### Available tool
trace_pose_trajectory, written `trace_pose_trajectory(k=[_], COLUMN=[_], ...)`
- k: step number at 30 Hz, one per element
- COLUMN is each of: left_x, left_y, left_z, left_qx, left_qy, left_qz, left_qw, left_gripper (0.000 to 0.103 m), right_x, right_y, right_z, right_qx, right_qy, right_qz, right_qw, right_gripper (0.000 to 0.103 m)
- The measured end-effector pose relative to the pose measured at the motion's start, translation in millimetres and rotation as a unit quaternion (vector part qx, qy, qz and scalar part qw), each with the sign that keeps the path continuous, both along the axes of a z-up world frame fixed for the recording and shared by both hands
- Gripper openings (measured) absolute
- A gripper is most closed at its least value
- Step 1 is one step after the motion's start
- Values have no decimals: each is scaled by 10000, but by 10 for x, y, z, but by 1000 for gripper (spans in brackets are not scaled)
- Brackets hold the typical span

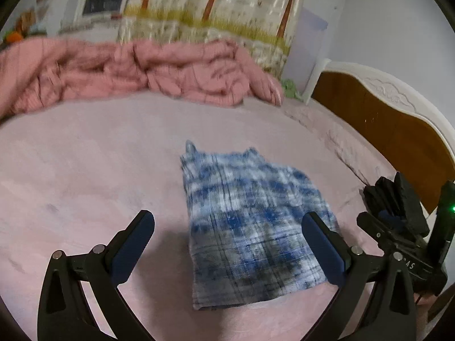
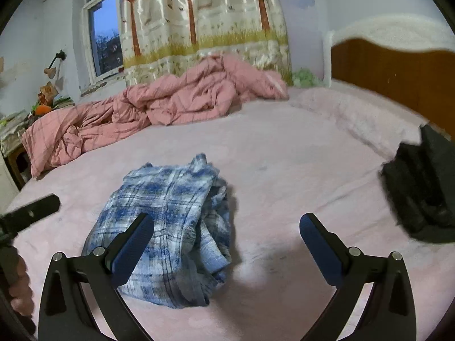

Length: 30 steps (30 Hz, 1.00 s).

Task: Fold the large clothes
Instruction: 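Grasp the folded shirt with both grippers and lift it toward the headboard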

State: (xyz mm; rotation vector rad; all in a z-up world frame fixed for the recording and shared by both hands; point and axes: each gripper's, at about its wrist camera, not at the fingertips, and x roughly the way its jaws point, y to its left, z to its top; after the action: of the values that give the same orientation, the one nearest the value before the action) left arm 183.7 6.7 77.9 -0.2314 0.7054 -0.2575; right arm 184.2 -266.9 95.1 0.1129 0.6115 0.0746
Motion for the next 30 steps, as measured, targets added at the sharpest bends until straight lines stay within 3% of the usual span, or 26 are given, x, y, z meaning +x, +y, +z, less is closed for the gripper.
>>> trace_pose_trajectory(k=[4, 8, 13, 19, 22, 23, 24, 26, 30], left_x=[215, 352, 419, 480, 467, 463, 457, 407, 297], left_y=[26, 78, 104, 182, 225, 247, 267, 304, 223], left_z=[-243, -467, -689, -998, -1100, -1132, -1149, -1148, -908], left_qx=[-296, -698, -1149, -2199, -2607, -2704, -2730, -2810, -2470], left_qy=[566, 916, 1138, 1577, 1573, 1567, 1561, 1504, 1239], left_qz=[-126, -181, -369, -557, -622, -629, -621, -671, -744], left_qw=[9979, 9932, 9861, 9611, 9505, 9478, 9472, 9455, 9582], left_gripper=[103, 103, 102, 99, 80, 66, 55, 44, 34], right_x=[240, 462, 603, 725, 774, 774, 772, 754, 633], right_y=[-127, -236, -201, -103, -90, -94, -86, -25, 85], right_z=[-182, -465, -824, -1042, -1144, -1158, -1162, -1130, -938], right_qx=[803, 1713, 2273, 2846, 3048, 3098, 3141, 3028, 2563], right_qy=[541, 1074, 1422, 1543, 1584, 1557, 1533, 1447, 1109], right_qz=[185, 393, 666, 1135, 1157, 1091, 1081, 1164, 1239], right_qw=[9951, 9786, 9611, 9393, 9320, 9316, 9307, 9348, 9522], right_gripper=[103, 103, 101, 87, 68, 61, 58, 48, 42])
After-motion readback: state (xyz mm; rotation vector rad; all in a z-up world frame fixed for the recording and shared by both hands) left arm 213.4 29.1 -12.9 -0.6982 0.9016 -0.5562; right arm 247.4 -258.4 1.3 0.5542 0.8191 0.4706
